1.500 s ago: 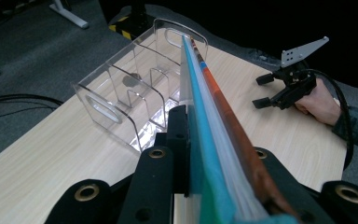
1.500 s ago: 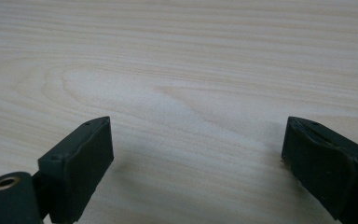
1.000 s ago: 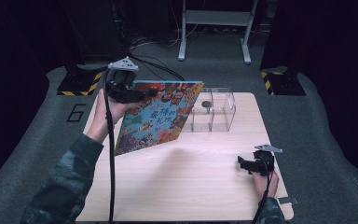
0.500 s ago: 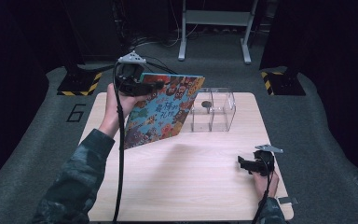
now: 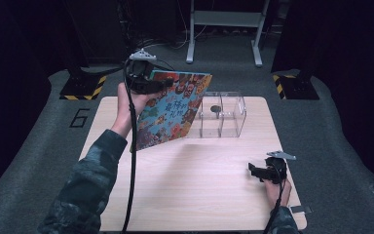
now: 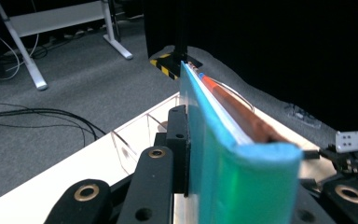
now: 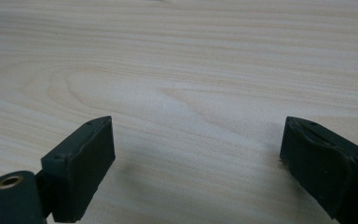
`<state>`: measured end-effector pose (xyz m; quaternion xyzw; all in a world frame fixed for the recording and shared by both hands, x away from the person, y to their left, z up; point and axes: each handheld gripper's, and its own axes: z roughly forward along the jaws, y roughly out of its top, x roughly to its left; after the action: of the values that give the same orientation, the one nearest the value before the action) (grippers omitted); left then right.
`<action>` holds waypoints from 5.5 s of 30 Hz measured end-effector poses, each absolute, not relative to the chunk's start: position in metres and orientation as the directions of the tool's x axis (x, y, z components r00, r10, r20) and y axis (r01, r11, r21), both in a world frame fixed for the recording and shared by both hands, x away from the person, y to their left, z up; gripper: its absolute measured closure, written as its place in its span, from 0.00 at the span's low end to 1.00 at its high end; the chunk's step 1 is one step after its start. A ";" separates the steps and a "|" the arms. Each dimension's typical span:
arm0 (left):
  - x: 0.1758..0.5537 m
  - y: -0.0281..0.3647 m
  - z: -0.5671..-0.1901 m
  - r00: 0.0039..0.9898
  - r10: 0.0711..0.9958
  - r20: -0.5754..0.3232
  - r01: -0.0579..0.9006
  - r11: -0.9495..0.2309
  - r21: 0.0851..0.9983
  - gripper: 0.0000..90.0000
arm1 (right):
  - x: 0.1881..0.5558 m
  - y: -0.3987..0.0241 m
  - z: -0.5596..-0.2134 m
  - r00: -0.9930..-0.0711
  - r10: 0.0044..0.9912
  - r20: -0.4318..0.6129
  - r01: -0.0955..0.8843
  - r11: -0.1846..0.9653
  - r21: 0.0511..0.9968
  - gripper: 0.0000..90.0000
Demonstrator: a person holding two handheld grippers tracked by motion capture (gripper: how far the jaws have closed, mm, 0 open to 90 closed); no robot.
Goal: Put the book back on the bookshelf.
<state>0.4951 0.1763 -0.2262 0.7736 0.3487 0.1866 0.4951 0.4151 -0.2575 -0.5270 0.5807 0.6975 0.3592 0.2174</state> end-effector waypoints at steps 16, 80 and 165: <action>0.503 0.162 -0.234 0.631 0.772 -0.077 0.359 -0.202 0.911 0.89 | 0.414 -0.258 -0.527 -0.234 0.966 0.111 0.653 0.071 0.754 0.10; 0.430 0.213 -0.330 0.609 0.788 -0.086 0.395 -0.208 0.895 0.87 | 0.414 -0.255 -0.527 -0.250 0.965 0.083 0.651 0.104 0.752 0.12; 0.525 0.150 -0.273 0.479 0.876 -0.066 0.590 -0.265 0.763 0.88 | 0.414 -0.255 -0.527 -0.247 0.964 0.096 0.648 0.090 0.756 0.15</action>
<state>0.5248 0.1497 -0.2729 0.7723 0.4743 0.1891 0.3779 0.4139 -0.2551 -0.5271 0.5723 0.7042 0.3569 0.2216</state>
